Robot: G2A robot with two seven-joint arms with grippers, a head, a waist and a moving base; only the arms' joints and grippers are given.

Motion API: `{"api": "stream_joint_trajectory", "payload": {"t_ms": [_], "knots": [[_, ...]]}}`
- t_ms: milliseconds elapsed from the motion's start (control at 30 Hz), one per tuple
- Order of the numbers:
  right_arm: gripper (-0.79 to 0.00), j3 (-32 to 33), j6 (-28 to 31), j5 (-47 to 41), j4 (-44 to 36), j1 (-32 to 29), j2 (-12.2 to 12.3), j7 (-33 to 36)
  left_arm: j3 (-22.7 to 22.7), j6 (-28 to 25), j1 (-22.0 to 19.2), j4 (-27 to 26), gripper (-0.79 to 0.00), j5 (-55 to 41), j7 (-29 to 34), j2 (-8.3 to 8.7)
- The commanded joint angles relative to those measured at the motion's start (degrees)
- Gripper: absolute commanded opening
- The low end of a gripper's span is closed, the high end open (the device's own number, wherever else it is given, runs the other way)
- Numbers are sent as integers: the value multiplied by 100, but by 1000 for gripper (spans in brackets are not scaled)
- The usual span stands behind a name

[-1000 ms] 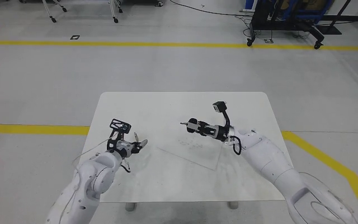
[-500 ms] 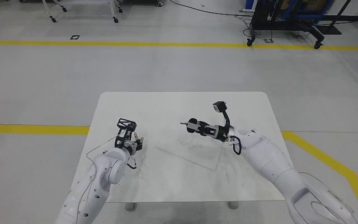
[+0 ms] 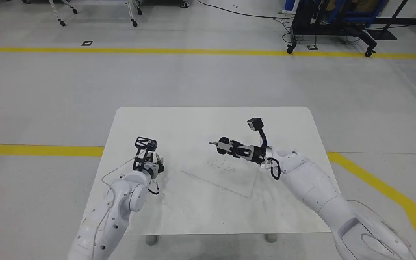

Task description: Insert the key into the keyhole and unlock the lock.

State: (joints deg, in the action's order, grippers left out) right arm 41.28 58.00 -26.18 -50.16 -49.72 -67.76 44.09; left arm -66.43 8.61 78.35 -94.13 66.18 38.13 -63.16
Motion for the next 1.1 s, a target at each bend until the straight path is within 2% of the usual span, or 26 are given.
{"api": "stream_joint_trajectory", "payload": {"t_ms": [0, 200, 333, 367, 433, 467, 800, 1067], "knots": [[-785, 0, 0, 0, 0, 0, 0, 0, 28, 6, -47, 32, -536, 7, 27, -17], [-785, 0, 0, 0, 0, 0, 0, 0, 118, 134, -200, 145, -557, 103, 140, -72], [-785, 0, 0, 0, 0, 0, 0, 0, 195, 203, -269, 212, -619, 134, 151, -113], [-785, 0, 0, 0, 0, 0, 0, 0, 207, 213, -277, 227, -637, 142, 161, -121], [-785, 0, 0, 0, 0, 0, 0, 0, 225, 206, -289, 240, -760, 151, 187, -134], [-785, 0, 0, 0, 0, 0, 0, 0, 230, 186, -291, 243, -785, 160, 205, -139], [-785, 0, 0, 0, 0, 0, 0, 0, 48, -225, -183, 209, -785, 72, 350, -126], [-785, 0, 0, 0, 0, 0, 0, 0, -172, -369, -171, 290, -785, -49, 178, -125]]}}
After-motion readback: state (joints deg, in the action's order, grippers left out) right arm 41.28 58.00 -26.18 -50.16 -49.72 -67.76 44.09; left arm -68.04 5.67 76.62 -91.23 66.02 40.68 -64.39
